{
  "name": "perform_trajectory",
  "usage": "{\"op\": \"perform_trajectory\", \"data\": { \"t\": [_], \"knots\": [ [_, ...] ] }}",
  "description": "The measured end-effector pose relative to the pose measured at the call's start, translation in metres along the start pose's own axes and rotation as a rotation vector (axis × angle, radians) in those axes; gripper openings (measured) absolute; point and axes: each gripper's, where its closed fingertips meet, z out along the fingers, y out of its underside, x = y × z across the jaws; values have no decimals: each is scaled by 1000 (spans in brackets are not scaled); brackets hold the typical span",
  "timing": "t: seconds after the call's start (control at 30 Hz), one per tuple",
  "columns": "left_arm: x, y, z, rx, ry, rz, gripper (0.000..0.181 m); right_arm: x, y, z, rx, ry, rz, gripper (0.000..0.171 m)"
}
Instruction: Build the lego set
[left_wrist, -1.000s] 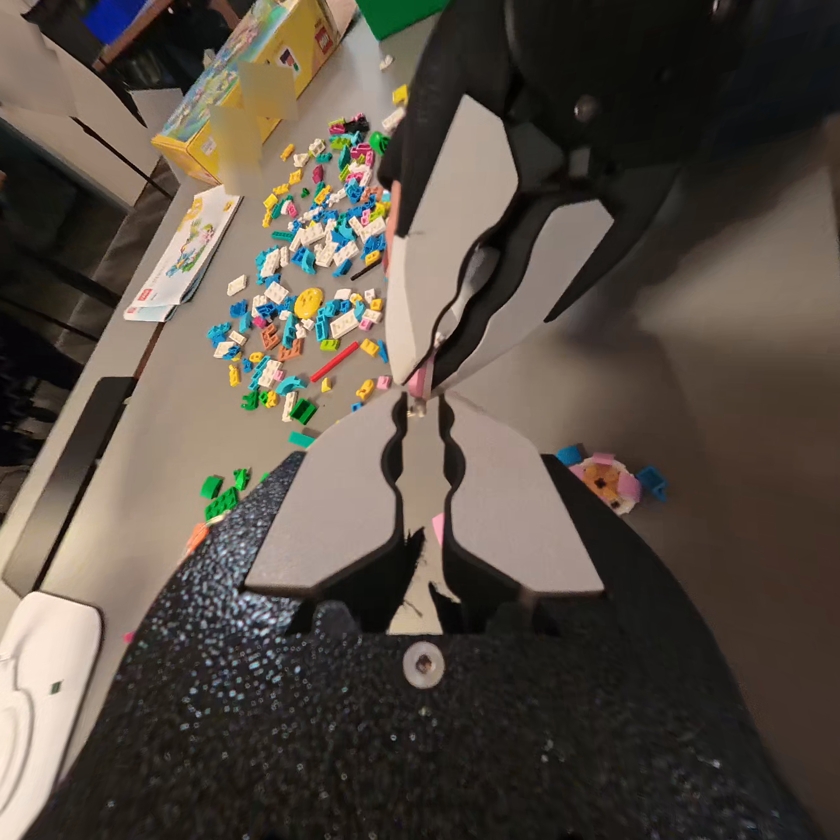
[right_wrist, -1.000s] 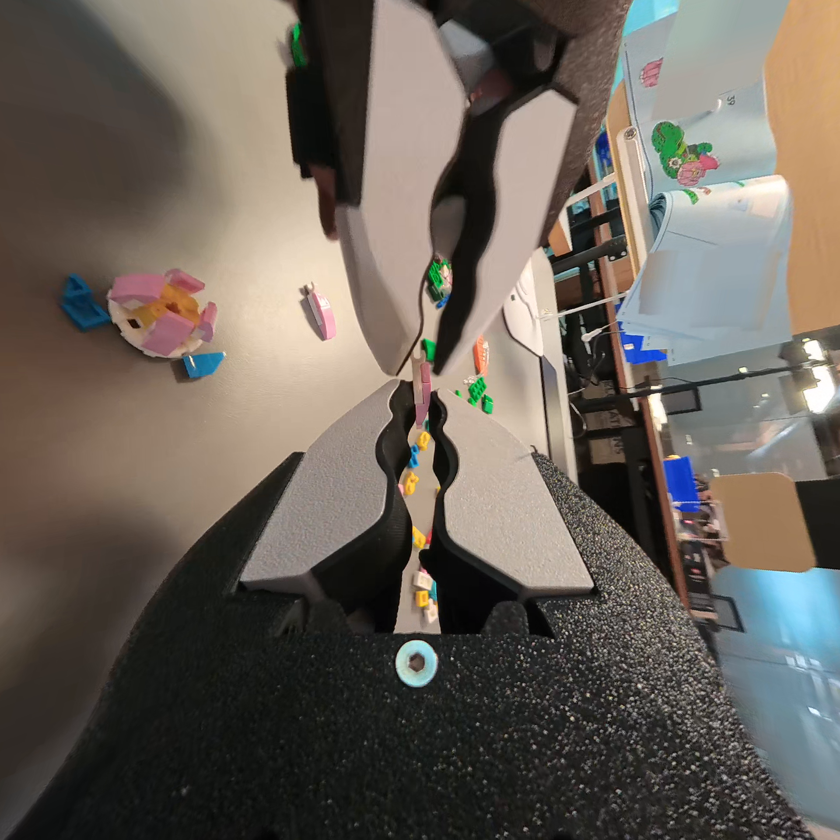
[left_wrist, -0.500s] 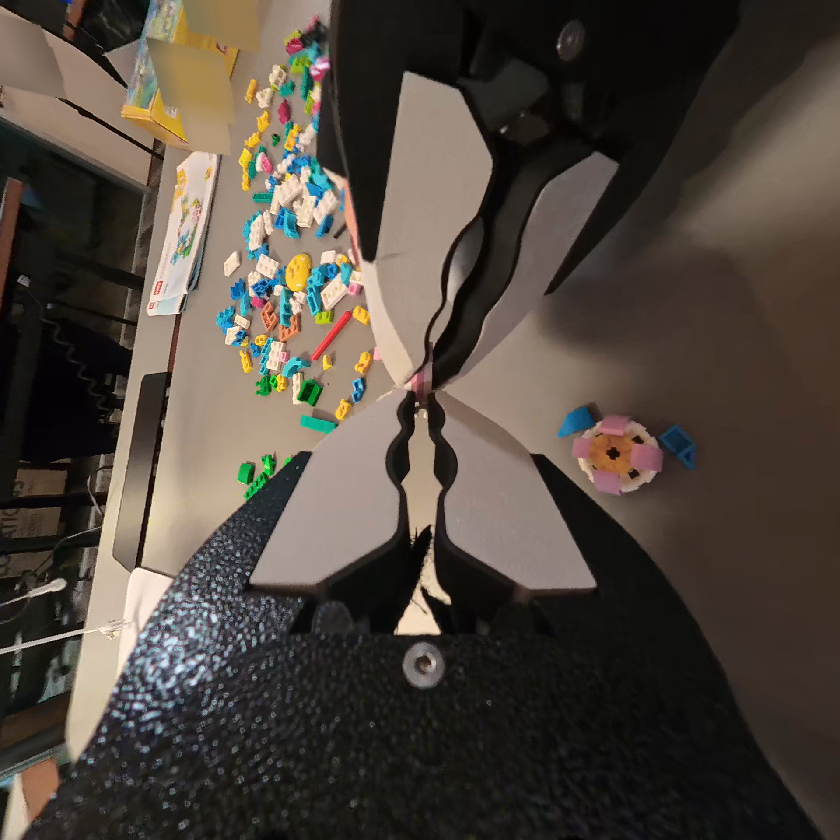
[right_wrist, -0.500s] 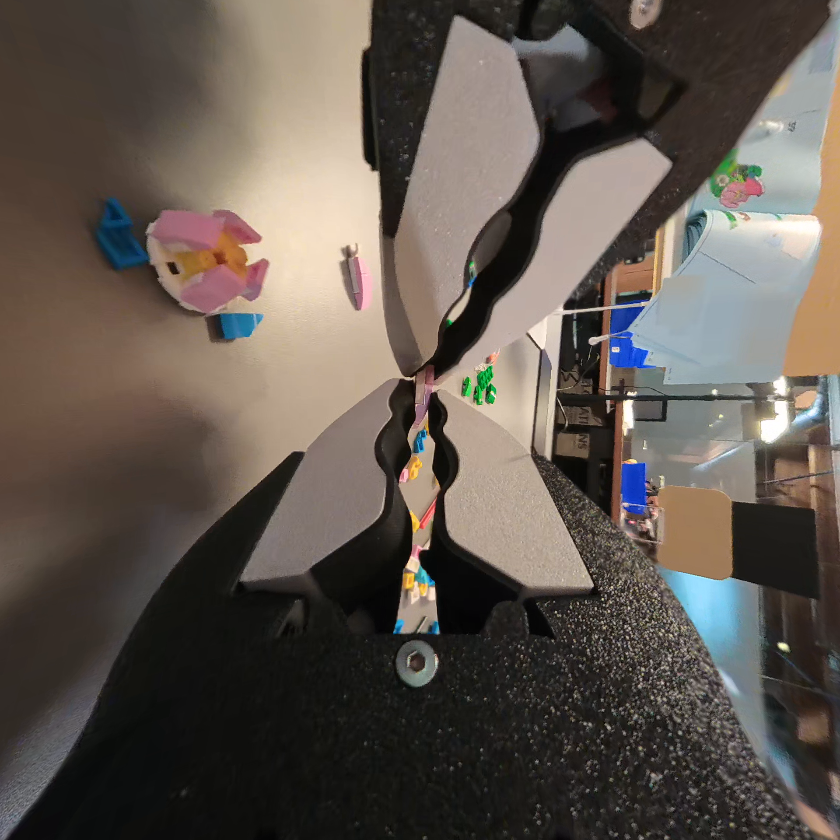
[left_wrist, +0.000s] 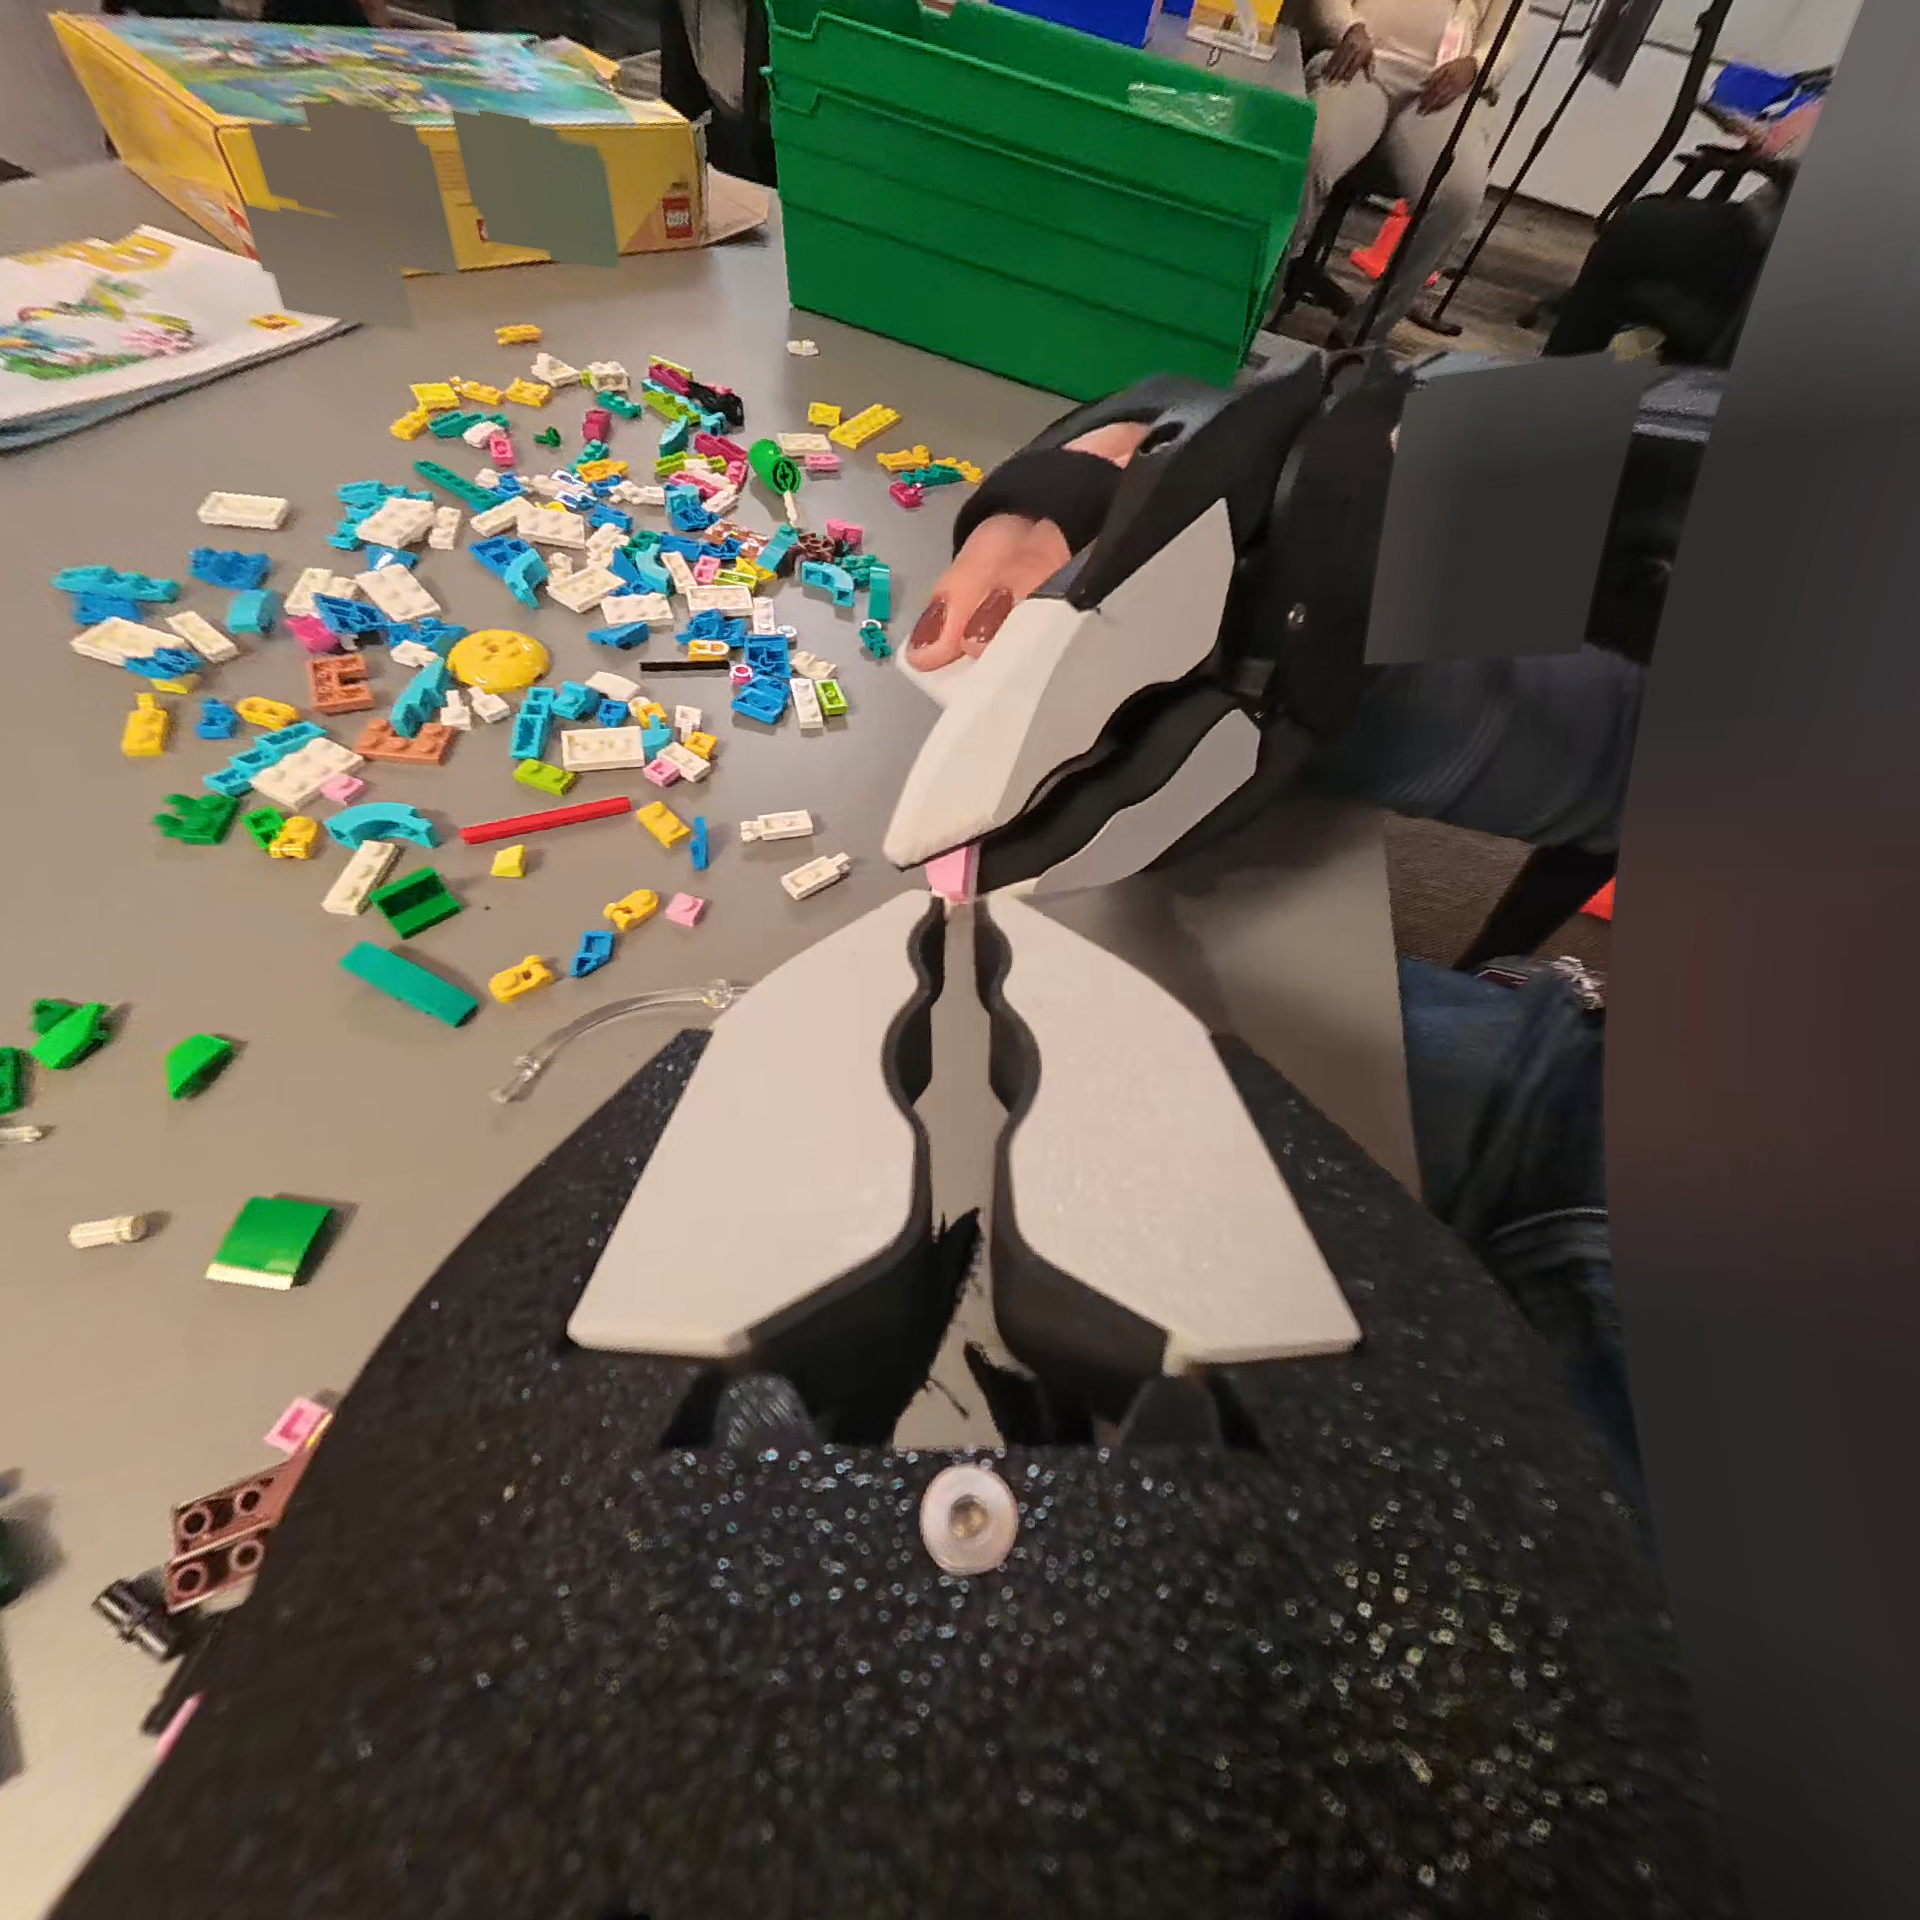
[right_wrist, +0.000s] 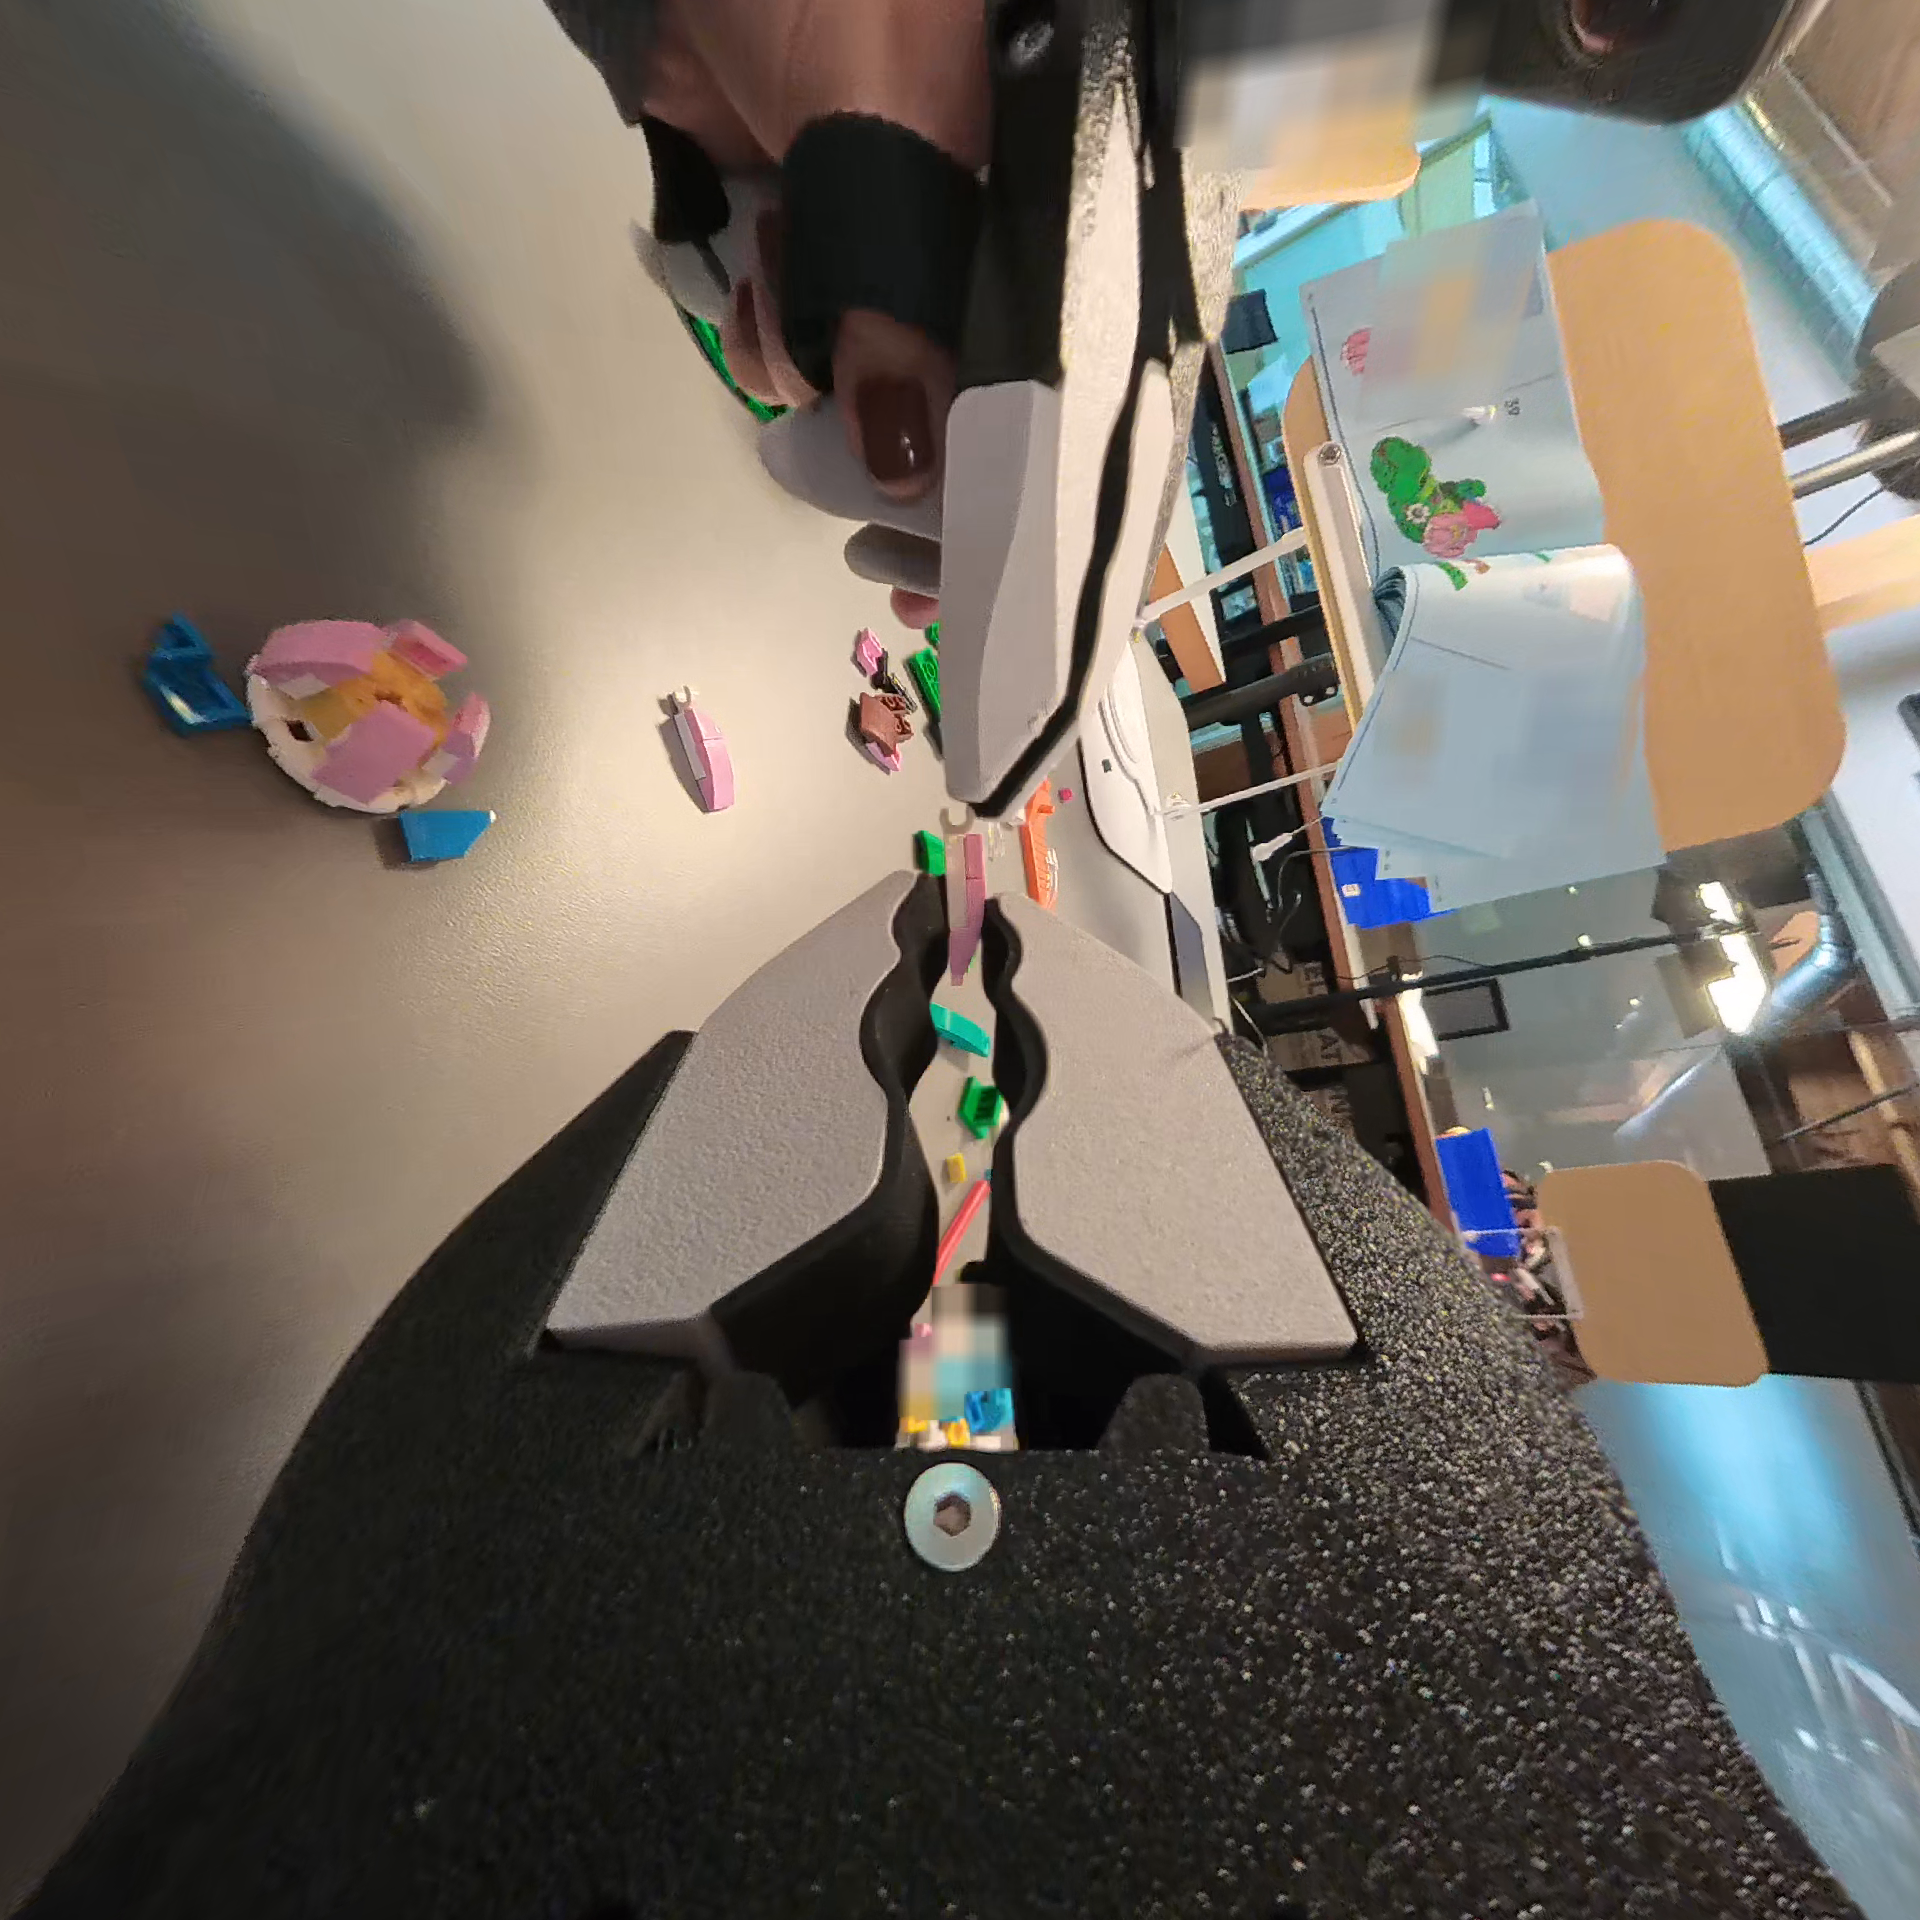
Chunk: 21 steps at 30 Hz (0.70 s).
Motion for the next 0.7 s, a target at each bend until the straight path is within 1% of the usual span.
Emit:
{"op": "perform_trajectory", "data": {
  "t": [0.07,0.17,0.2,0.27,0.43,0.57,0.63,0.7],
  "knots": [
    [0,0,0,-1,8,-19,8,1,-1,0,7,18,-32,7],
    [-5,6,0,-40,-24,-29,21,6,-5,-3,27,61,-63,6],
    [-3,5,0,-30,-9,-30,21,7,-7,-4,38,73,-74,6],
    [6,-3,1,20,48,-26,9,8,-11,-6,58,92,-106,6],
    [9,-4,2,17,32,51,5,10,-12,-8,59,124,-168,6],
    [5,-6,0,19,-44,206,3,13,-14,-8,77,146,-145,6],
    [2,-6,0,10,-112,322,2,15,-11,-8,81,149,-106,11],
    [-1,-4,0,-11,-173,458,2,17,-4,-9,74,132,-52,19]
  ]
}}
